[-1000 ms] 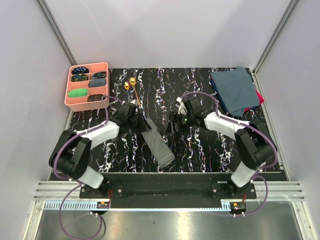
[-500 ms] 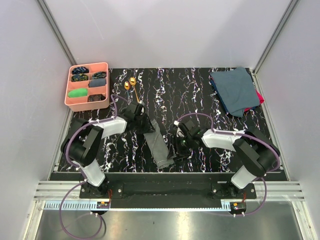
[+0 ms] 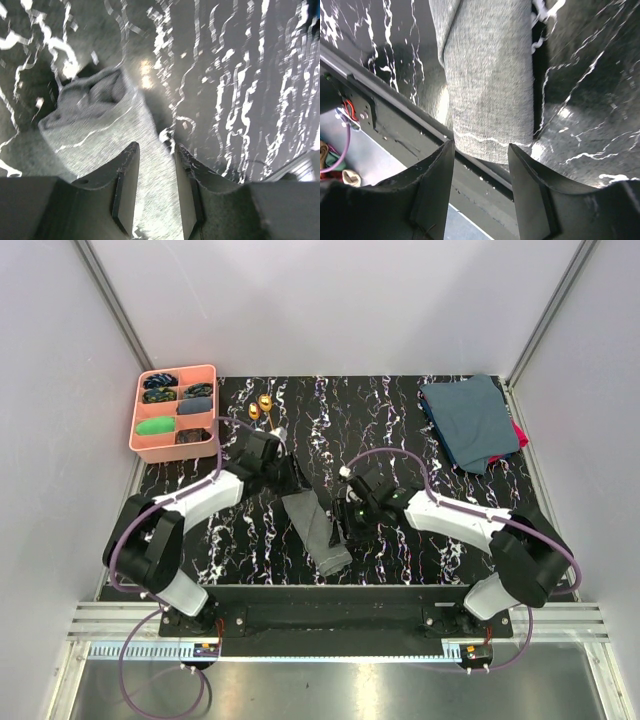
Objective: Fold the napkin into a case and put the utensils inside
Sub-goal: Turn over the 2/3 rectangle folded napkin from the folded napkin, then move the right arm to the center of the board with the 2/3-rectangle-folded napkin.
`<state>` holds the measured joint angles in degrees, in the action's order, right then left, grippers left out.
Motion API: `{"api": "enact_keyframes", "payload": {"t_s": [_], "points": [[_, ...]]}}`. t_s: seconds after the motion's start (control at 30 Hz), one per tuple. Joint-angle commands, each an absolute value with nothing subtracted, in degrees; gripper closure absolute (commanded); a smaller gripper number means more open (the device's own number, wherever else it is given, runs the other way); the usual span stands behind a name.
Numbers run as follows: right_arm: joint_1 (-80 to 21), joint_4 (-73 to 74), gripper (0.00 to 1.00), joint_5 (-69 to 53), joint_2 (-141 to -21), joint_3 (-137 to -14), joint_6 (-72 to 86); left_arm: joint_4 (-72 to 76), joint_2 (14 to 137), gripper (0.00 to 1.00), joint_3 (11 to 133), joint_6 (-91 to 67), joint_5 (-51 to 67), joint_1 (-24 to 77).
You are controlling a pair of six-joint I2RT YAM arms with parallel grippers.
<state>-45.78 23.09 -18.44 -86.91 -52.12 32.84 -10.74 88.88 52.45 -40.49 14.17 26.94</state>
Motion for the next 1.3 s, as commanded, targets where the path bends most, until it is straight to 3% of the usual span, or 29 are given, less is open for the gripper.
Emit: {"api": "enact_keyframes", "payload": {"t_s": [0.0, 0.3, 0.73, 0.97, 1.13, 1.27], "points": [[-47.11, 23.30, 0.45, -18.18, -85.26, -52.83, 33.84, -11.07, 91.83, 0.64, 57.82, -39.20, 15.29, 25.93], [-48.60, 10.38, 0.57, -26.54, -86.31, -46.06, 40.87, -13.71, 101.24, 0.68, 64.07, -37.44, 12.92, 24.79], [-48.69, 8.70, 0.64, -22.42, -93.43, -42.01, 40.17, -14.24, 109.43, 0.70, 69.08, -34.98, 10.11, 24.35], [-48.60, 18.01, 0.64, -15.39, -90.88, -48.32, 34.29, -15.63, 98.29, 0.59, 67.15, -35.07, 8.88, 24.35], [-48.69, 26.10, 0.58, -13.01, -86.76, -53.43, 30.94, -18.89, 88.27, 0.49, 67.06, -34.45, 8.00, 24.17], [-51.58, 27.25, 0.52, -14.49, -86.22, -57.03, 31.20, -22.23, 83.24, 0.48, 66.01, -34.54, 7.47, 23.29]]}}
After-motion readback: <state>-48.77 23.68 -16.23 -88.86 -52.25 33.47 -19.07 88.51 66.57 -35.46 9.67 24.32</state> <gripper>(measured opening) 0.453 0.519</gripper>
